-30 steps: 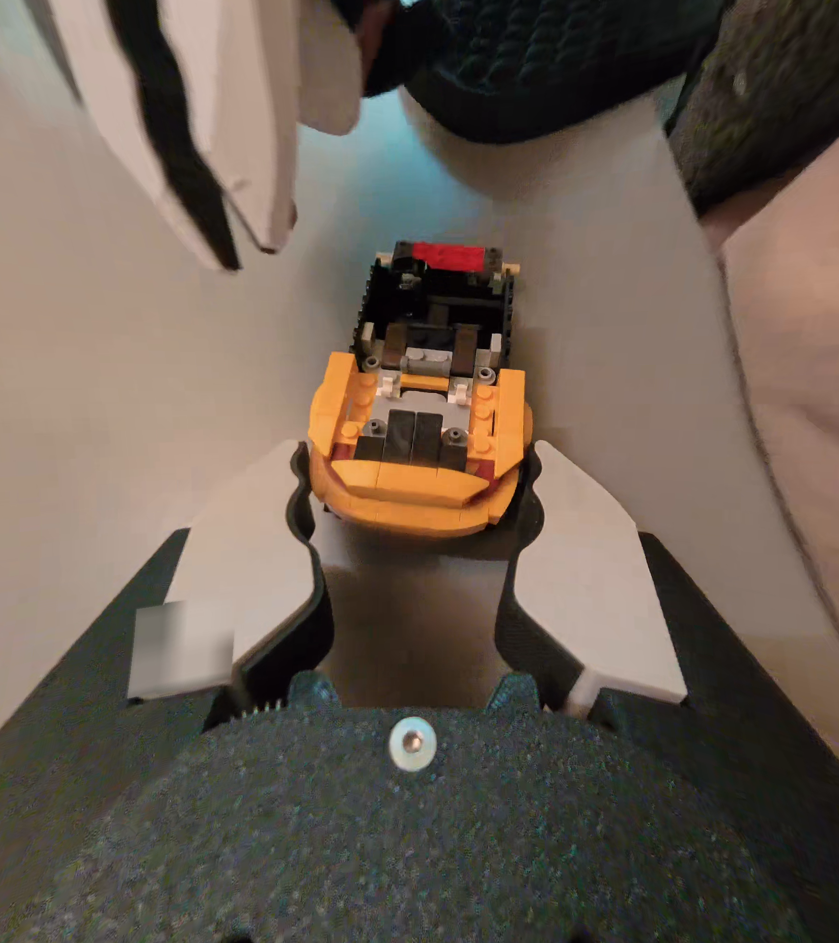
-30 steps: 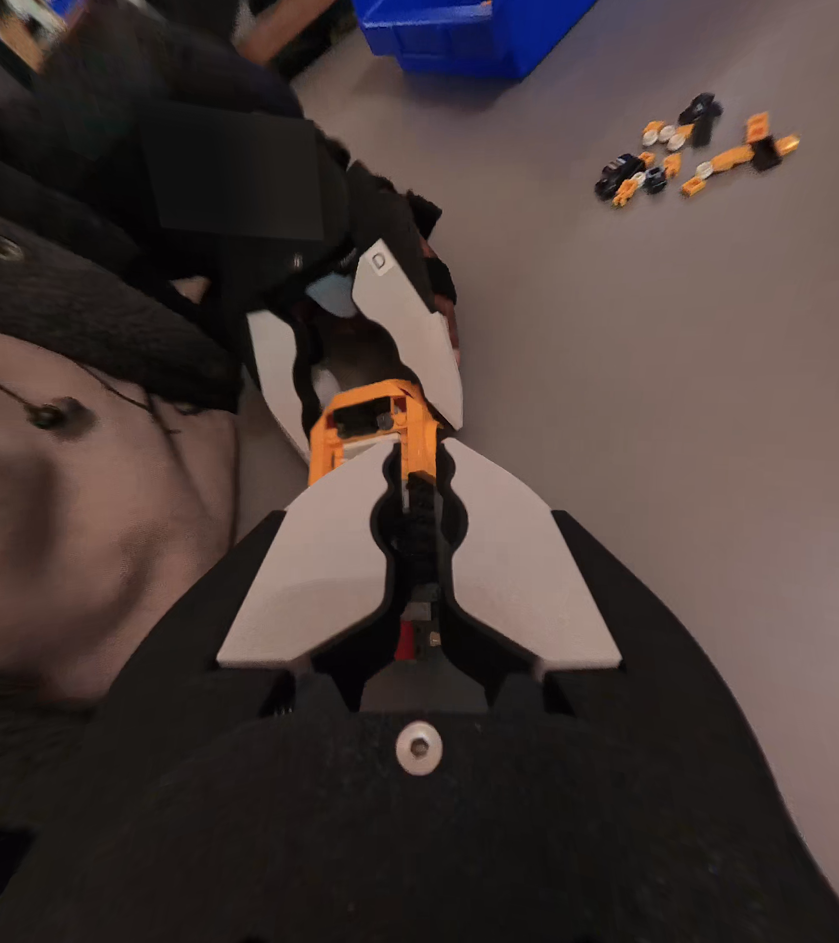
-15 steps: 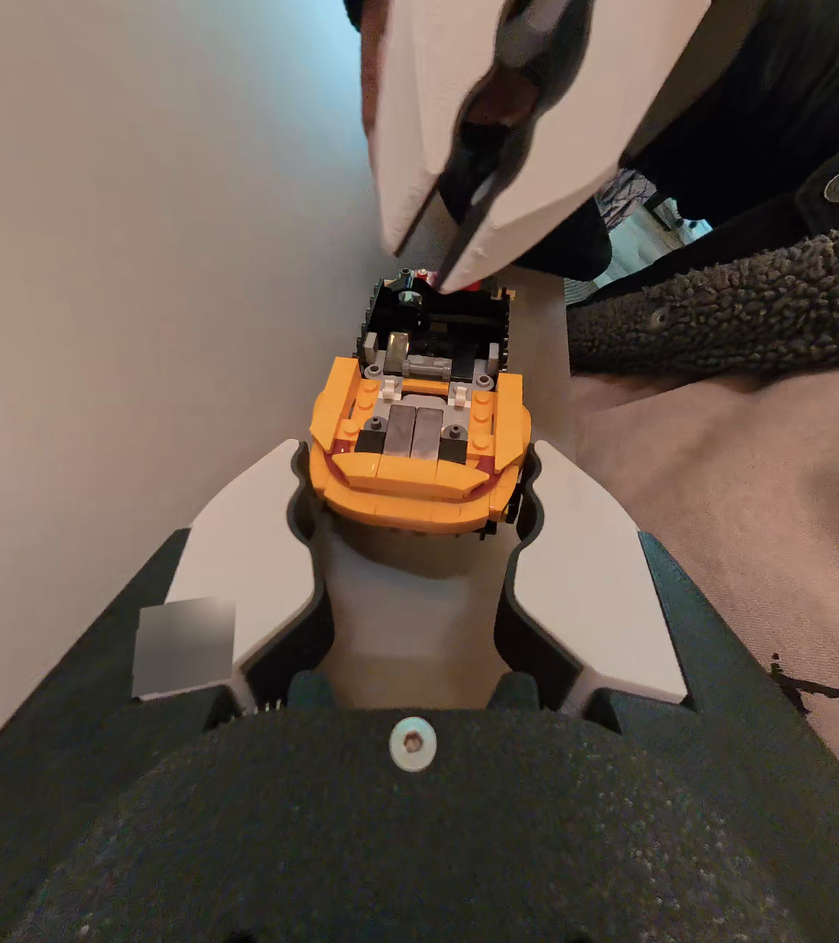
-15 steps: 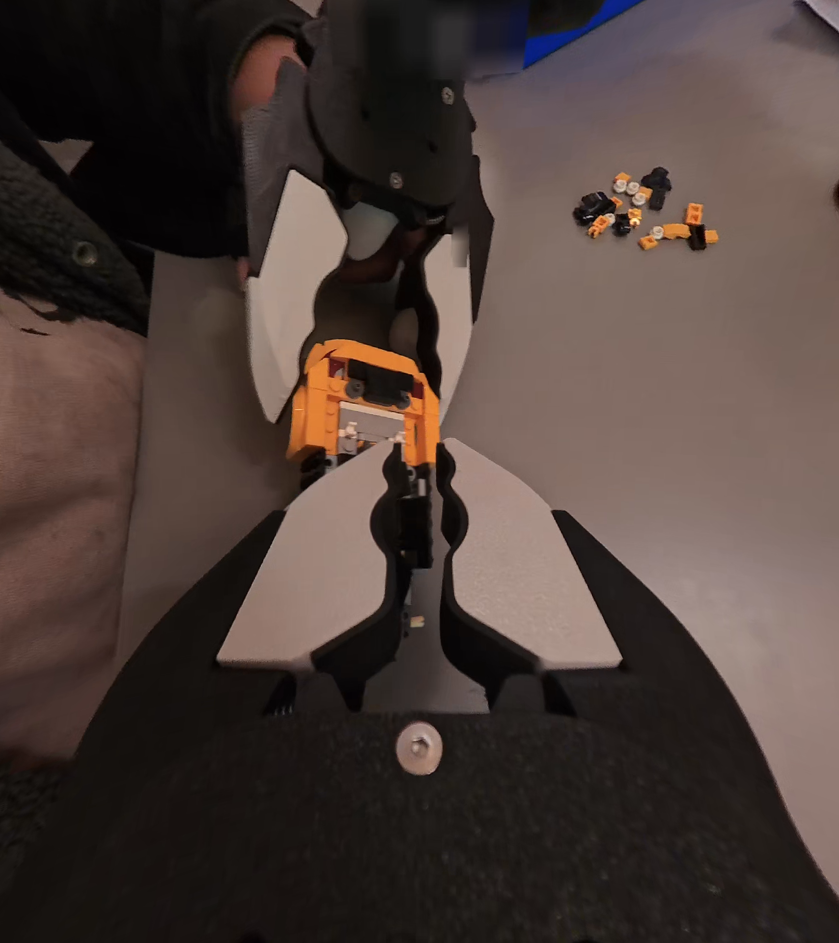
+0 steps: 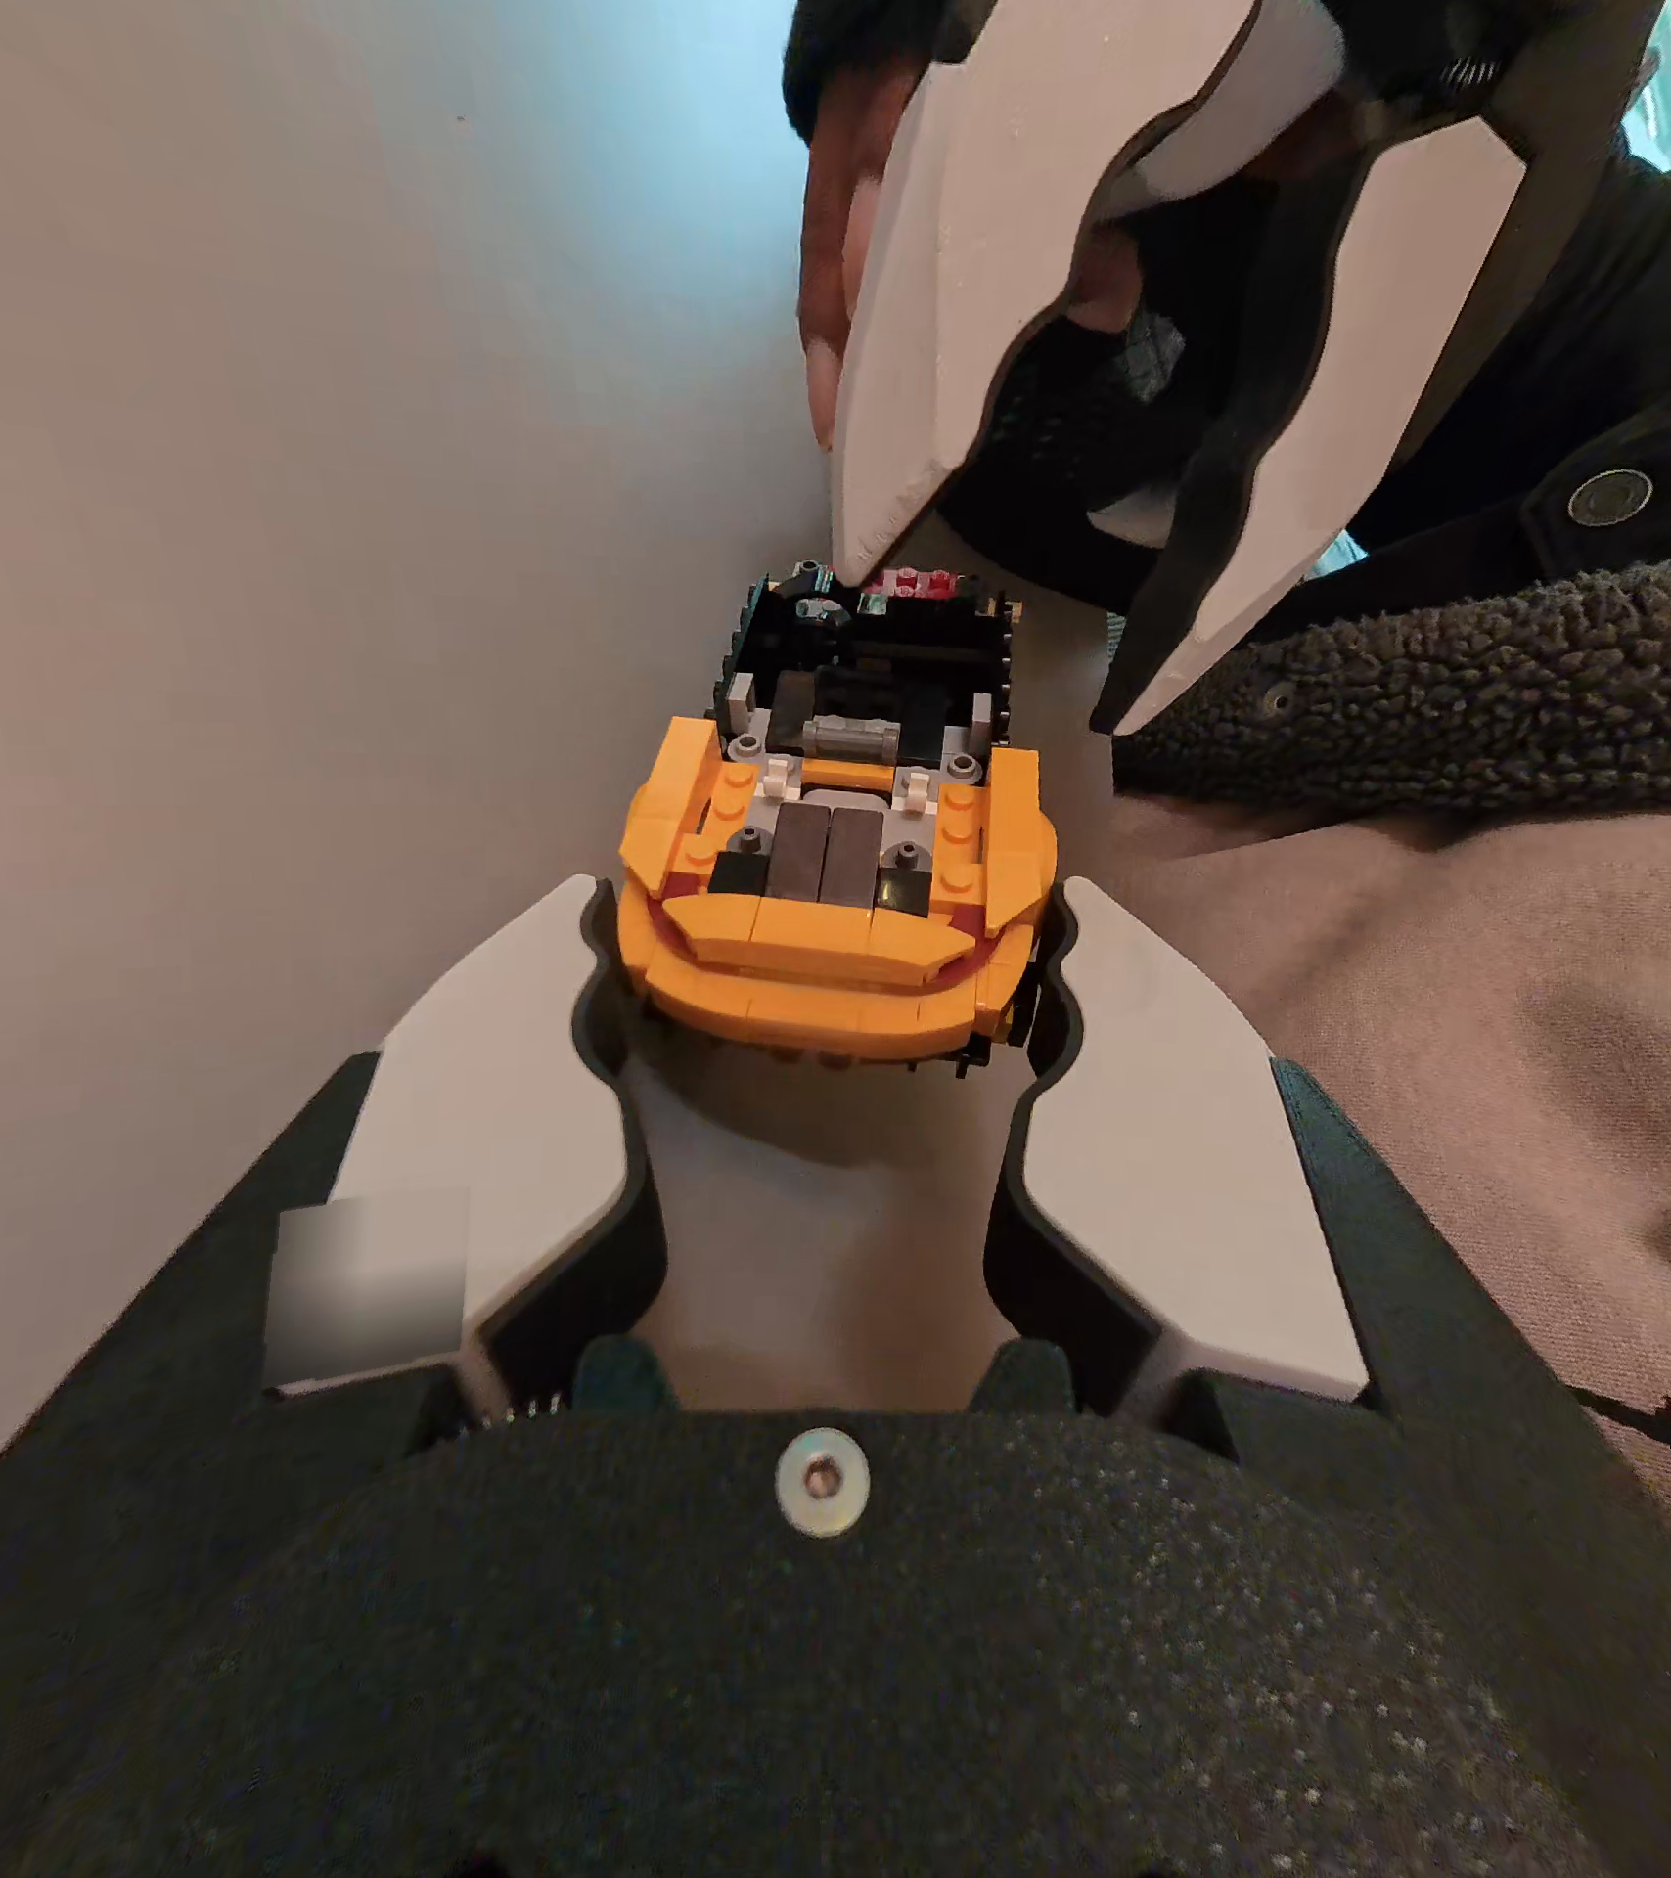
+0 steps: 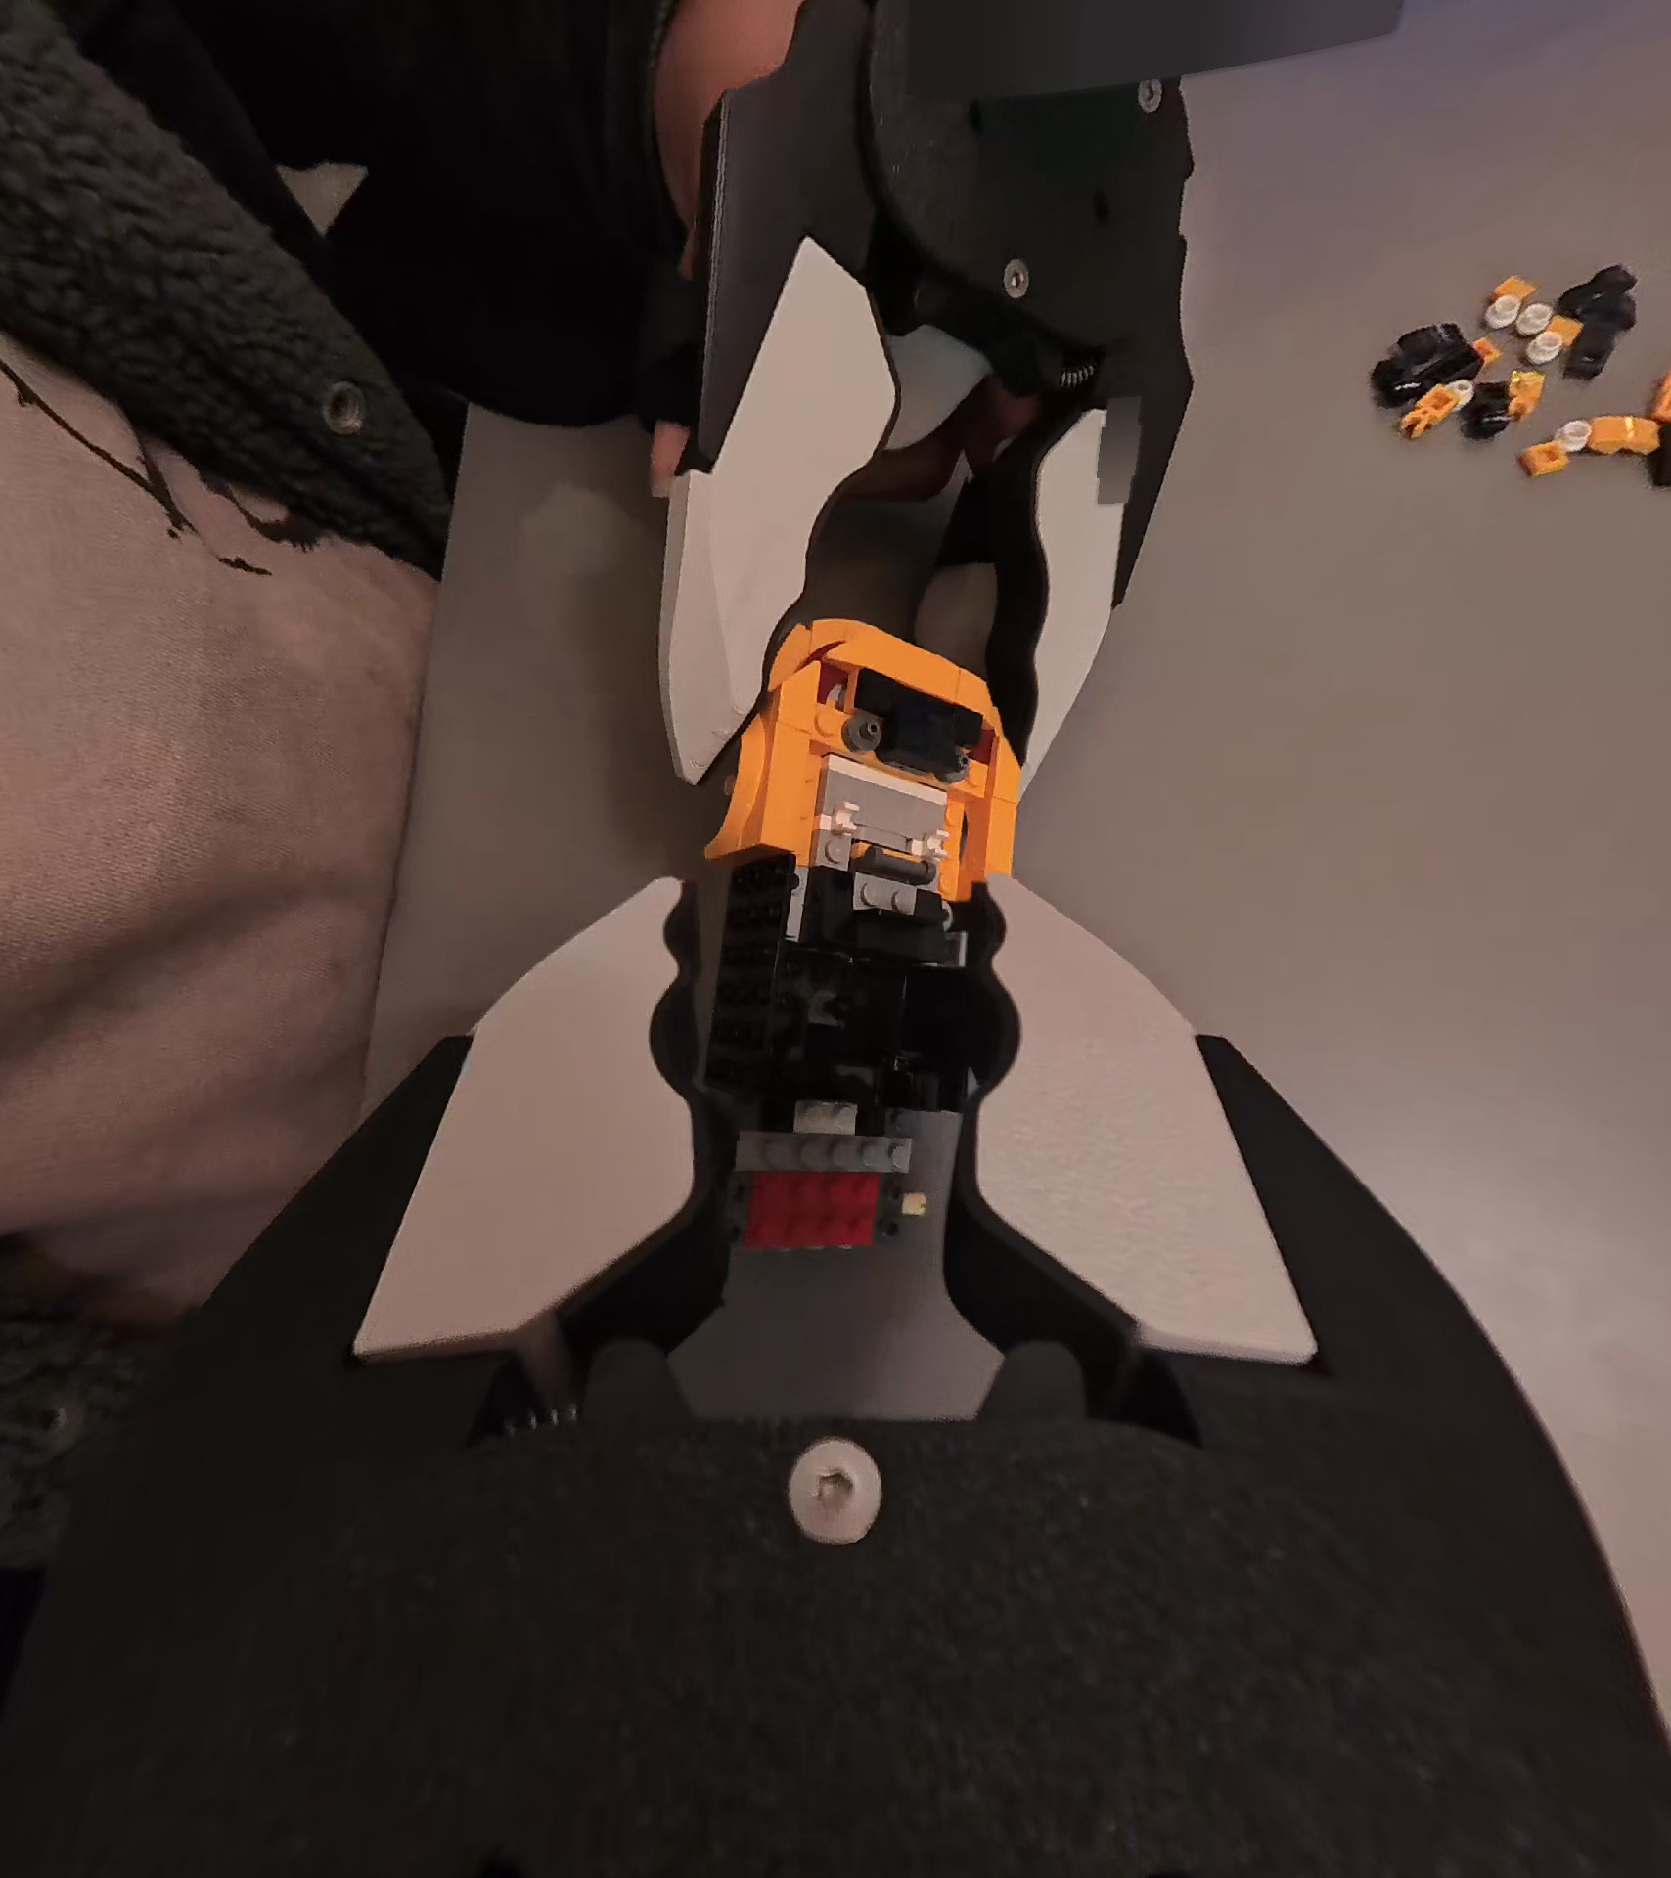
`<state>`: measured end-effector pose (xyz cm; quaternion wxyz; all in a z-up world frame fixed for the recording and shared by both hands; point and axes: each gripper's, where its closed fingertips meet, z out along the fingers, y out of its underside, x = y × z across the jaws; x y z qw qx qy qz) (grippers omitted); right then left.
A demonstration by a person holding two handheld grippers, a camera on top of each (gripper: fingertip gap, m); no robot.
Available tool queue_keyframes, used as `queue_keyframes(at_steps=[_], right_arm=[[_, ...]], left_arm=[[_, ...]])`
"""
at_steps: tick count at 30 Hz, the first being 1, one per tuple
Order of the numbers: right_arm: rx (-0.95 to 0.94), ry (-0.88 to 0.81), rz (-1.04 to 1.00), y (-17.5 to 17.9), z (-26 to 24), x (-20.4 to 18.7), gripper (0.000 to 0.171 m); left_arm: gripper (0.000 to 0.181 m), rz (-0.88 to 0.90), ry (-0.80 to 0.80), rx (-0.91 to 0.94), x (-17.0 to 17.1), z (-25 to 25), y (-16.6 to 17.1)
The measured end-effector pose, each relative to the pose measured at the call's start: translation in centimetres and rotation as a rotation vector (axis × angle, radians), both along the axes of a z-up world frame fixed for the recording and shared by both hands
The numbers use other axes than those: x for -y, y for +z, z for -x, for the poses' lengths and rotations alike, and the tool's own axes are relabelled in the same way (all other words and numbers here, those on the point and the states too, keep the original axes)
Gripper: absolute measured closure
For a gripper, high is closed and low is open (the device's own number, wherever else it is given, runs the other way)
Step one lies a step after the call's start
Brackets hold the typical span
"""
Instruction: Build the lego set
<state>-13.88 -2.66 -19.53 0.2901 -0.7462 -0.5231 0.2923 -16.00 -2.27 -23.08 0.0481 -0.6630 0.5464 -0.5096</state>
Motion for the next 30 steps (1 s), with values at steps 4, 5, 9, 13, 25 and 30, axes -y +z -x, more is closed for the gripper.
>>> queue_keyframes(at_steps=[4,5,9,13,25,30], right_arm=[[-0.023,0.032,0.001,0.5,-0.1,0.2,0.127],[-0.038,0.027,0.025,0.7,-0.4,0.0,0.13],[-0.072,-0.015,0.228,-0.1,-2.1,-1.4,0.14],[-0.191,-0.003,0.513,-0.5,-1.7,-1.2,0.149],[-0.162,0.094,0.659,-1.2,0.0,1.3,0.138],[-0.152,0.107,0.581,-1.1,0.1,1.1,0.141]], left_arm=[[0.103,-0.183,-0.052,0.055,-0.1,0.1,-0.3],[0.103,-0.271,-0.076,0.079,0.0,0.1,-0.3],[0.104,-0.572,-0.152,0.195,0.6,-0.3,0.4],[0.104,-0.824,-0.184,0.258,0.9,-0.7,0.6],[0.104,-1.342,-0.247,0.345,0.9,-1.4,0.8],[0.104,-1.461,-0.249,0.352,0.7,-1.5,1.0]])
